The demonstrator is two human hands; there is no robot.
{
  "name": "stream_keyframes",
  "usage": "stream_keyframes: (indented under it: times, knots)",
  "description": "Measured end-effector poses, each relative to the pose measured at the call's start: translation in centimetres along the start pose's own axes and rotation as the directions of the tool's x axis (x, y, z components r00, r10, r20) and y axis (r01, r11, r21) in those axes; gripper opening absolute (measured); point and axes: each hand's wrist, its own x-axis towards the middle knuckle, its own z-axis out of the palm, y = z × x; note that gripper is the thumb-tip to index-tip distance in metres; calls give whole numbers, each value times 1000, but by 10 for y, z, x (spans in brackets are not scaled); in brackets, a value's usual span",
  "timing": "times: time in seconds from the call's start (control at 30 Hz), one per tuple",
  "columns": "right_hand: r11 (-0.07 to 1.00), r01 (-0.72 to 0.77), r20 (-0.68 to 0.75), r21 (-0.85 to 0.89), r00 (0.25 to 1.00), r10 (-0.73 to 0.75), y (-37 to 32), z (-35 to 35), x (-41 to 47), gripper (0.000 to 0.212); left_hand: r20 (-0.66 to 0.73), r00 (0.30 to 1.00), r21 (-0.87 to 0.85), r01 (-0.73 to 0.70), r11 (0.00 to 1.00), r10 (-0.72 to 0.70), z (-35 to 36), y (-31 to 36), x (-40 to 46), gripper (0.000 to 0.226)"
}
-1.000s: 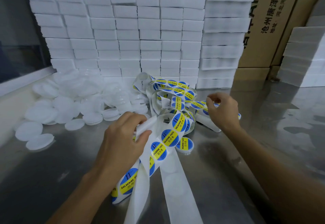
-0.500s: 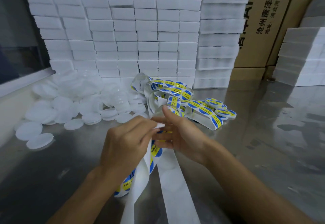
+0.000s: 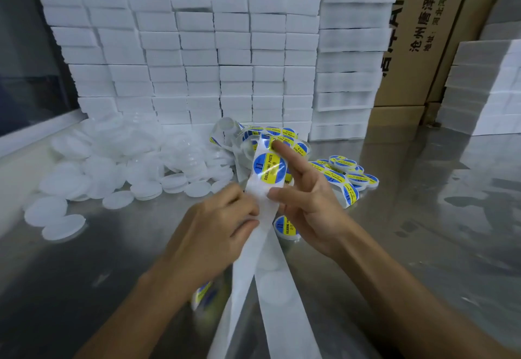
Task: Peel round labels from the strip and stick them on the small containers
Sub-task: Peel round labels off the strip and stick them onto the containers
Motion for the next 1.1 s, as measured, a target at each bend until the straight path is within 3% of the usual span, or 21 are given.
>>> stream_keyframes:
  times: [0.1,0.17,0.23,0.3,0.33,0.4,0.47,0.57,0.63,0.7,0.9,1.1]
  knots:
    - [985,115,73,-128,992,-106,-3,-1,-2,81,87,979,149,172,974,-186,-5,-10,-1,40]
    - [945,197,133,-263,977,-166,-4,-1,-4,87,118,925,252,324,912,-362,-3,-18,-3,49]
    - [859,292,207,-420,953,-223,-2,2,-6,92,112,883,387,384,838,-456,1,-23,-6,54]
    - [714,404,294,-572,913,-281,4,5,-10,94,61,898,463,361,809,-436,6,-27,-8,59]
    - [645,443,327,-623,896,-299,10,7,-11,94,27,908,400,373,837,-418,8,-26,-8,54]
    - [590,456,334,-666,890,-311,18,8,-11,95,-1,897,40,441,897,-441,6,-20,-6,36]
    - [579,445,307,-683,895,-325,23,8,-9,96,38,886,-315,449,836,-462,7,-12,-5,26]
    - [568,442,267,-694,891,-366,29,5,-6,92,125,857,-565,475,674,-499,10,-6,-2,24]
    - [568,440,240,-695,887,-394,33,2,-5,85,103,850,-617,462,637,-517,12,-6,-2,15]
    - [551,438,213,-710,880,-425,37,-2,-4,72,72,833,-630,464,622,-549,14,-6,-2,19]
    - [420,462,191,-781,817,-544,34,-5,-2,25,62,756,-712,491,502,-652,15,-9,0,17]
    - [208,470,286,-858,773,-567,31,-2,-4,9,59,779,-690,484,539,-624,15,-9,0,32]
